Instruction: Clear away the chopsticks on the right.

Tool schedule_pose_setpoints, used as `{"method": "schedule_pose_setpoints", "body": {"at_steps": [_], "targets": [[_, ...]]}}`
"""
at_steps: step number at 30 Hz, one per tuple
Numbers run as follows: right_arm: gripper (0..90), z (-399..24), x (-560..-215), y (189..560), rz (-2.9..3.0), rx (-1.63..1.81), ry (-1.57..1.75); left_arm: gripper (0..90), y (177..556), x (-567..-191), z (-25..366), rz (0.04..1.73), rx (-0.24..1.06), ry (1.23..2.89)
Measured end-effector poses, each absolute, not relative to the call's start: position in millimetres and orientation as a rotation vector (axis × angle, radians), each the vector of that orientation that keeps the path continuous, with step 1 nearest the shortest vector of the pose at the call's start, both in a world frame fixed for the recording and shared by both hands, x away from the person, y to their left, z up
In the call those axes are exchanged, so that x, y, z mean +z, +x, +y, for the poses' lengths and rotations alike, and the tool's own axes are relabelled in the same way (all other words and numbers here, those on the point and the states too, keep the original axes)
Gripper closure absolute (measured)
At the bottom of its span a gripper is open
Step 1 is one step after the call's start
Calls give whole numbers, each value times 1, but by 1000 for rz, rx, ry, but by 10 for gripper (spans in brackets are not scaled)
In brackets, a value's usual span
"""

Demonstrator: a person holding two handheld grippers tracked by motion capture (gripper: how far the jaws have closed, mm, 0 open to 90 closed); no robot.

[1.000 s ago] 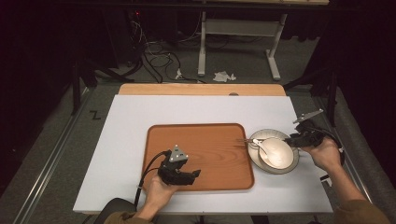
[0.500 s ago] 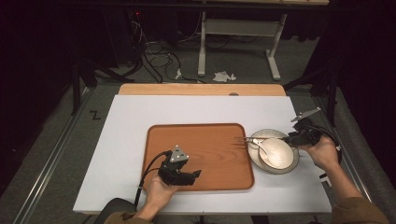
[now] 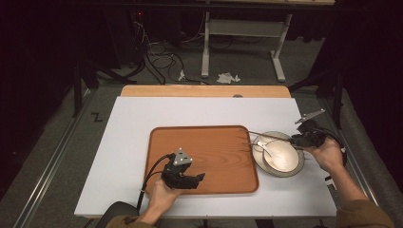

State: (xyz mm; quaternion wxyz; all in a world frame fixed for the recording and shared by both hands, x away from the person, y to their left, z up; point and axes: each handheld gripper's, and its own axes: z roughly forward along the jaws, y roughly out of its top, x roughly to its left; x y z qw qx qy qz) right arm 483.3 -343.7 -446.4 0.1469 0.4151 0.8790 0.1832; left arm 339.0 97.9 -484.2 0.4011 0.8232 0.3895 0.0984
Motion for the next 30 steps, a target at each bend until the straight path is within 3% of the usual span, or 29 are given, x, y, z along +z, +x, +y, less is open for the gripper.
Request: {"method": "schedule_pose_setpoints", "body": {"at_steps": [4,10,23,30], "targets": [[765,-343,-446,483,2537,519,1180,327,339,-485,97,984,249,2084],[701,-340,-451,484,2557,488,1127,326,339,-485,97,988,250,2081],[833,-337,-452,487,2559,460,1089,327,339,-485,97,984,249,2089],[851,-341,-450,485,2539,478,1063,326,340,-485,97,989,246,2081]]}}
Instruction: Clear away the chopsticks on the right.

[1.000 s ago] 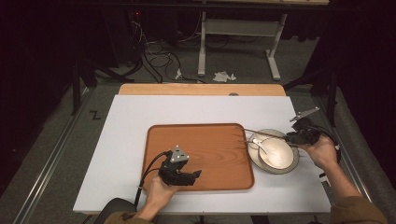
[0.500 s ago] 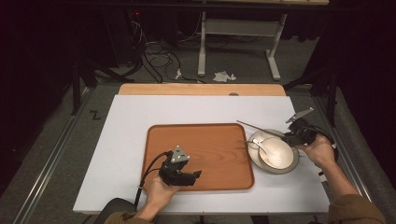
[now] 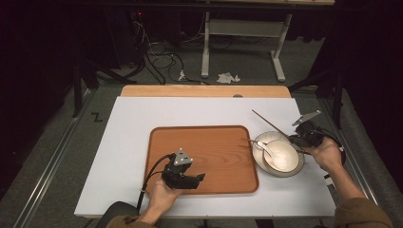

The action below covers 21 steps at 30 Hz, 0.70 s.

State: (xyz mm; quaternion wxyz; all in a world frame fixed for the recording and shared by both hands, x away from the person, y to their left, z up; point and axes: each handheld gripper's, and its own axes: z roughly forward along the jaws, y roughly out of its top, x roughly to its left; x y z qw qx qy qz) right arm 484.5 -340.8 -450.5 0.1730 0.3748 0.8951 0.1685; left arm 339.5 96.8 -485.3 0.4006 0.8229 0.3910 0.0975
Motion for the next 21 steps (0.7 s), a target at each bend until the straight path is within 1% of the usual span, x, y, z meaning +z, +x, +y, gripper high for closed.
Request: {"method": "schedule_pose_setpoints", "body": {"at_steps": [6,9,13,19,20,21], "targets": [[853,-345,-436,474,2473,583,1102,327,339,-485,97,986,242,2078],[853,-345,-424,459,2415,681,1111,326,339,-484,97,978,239,2084],[853,-342,-417,447,2398,723,1108,326,339,-484,97,972,239,2083],[853,-319,-394,414,2390,825,1049,327,338,-483,97,971,236,2075],[853,-319,-394,414,2390,825,1049,327,338,-483,97,969,235,2077],[853,-309,-390,404,2407,838,1027,326,338,-482,97,968,236,2074]]}}
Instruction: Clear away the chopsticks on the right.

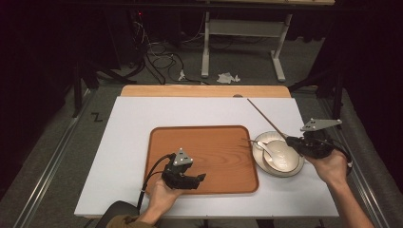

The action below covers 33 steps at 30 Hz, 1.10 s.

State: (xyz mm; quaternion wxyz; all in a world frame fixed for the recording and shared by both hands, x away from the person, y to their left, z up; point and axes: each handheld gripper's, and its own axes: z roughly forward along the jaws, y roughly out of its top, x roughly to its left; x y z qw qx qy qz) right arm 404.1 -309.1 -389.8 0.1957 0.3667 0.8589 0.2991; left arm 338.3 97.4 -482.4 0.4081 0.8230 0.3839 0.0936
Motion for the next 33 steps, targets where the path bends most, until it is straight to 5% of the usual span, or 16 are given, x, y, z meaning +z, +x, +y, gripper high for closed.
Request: {"method": "schedule_pose_setpoints", "body": {"at_steps": [12,33], "targets": [[852,-265,-390,370,2461,894,975,326,339,-482,98,969,233,2066],[851,-207,-442,365,2577,833,986,326,340,-482,97,973,228,2065]]}}
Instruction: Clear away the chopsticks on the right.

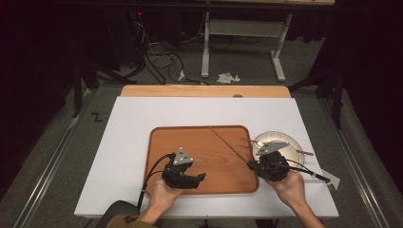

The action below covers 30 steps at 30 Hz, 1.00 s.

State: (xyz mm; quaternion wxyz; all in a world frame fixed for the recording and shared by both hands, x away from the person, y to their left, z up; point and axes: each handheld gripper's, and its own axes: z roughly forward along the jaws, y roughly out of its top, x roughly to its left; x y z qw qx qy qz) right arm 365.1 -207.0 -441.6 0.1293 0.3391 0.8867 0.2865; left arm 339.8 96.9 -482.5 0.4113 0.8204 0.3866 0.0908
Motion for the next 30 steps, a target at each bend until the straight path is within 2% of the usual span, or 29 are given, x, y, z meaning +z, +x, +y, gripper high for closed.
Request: {"method": "schedule_pose_setpoints", "body": {"at_steps": [12,27,30], "targets": [[850,-185,-469,374,2630,748,1003,326,340,-483,97,968,226,2074],[842,-181,-487,380,2643,634,1019,326,339,-482,96,965,230,2076],[818,-183,-487,380,2624,630,1042,326,339,-483,96,964,230,2078]]}}
